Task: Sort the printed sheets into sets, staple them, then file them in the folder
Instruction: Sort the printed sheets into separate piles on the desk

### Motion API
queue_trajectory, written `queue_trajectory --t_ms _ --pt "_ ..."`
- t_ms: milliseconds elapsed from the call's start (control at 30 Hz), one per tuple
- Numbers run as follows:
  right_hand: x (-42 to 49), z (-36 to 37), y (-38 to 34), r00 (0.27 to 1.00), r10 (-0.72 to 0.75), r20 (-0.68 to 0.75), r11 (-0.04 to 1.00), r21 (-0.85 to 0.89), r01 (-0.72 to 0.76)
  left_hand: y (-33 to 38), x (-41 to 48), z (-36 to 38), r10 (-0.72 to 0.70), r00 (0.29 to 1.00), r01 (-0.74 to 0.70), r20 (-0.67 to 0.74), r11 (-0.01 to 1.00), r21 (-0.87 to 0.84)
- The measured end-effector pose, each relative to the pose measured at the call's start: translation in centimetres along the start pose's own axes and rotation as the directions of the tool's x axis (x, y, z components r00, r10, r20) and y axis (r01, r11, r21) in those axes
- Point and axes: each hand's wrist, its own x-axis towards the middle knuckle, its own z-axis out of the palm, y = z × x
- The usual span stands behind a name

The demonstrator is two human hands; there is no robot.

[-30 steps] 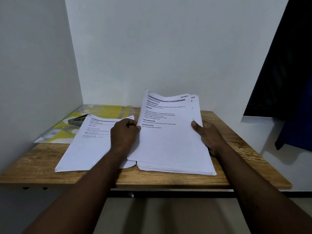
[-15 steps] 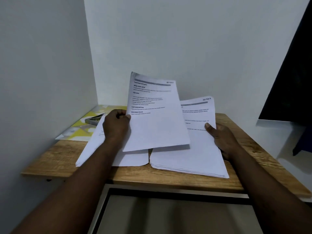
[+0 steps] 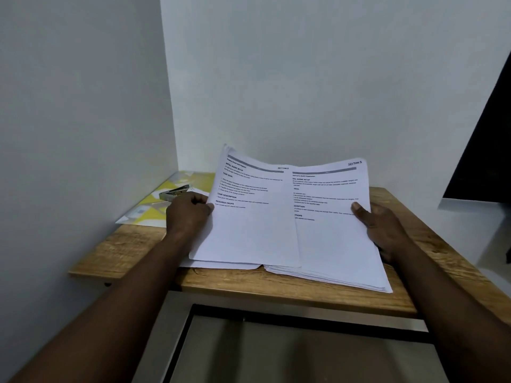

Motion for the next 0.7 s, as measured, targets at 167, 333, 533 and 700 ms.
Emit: queue_trajectory --t_ms 167,333,533,700 --pt "0.0 -0.1 0.1 1.000 -0.001 0.001 1.000 -0.003 0.001 -1.1 1.0 -2.1 0.061 0.994 -0.024 -0.093 0.935 0.355" --pt "0.6 -0.1 0.5 1.000 0.000 0.004 0.999 -0.038 0.000 -2.6 0.0 -3.2 0.164 0.982 -0.077 -0.090 0.790 0.608" --pt "0.6 -0.4 0.6 1.000 -0.007 0.014 1.000 -0.025 0.008 -2.5 0.1 -2.8 0.149 0.985 -0.065 -0.091 0.797 0.600" --pt "0.6 -0.3 0.7 1.000 -0.006 0.018 1.000 -0.018 0.007 -3.0 1.1 -3.5 0.097 0.989 -0.021 -0.116 0.849 0.529"
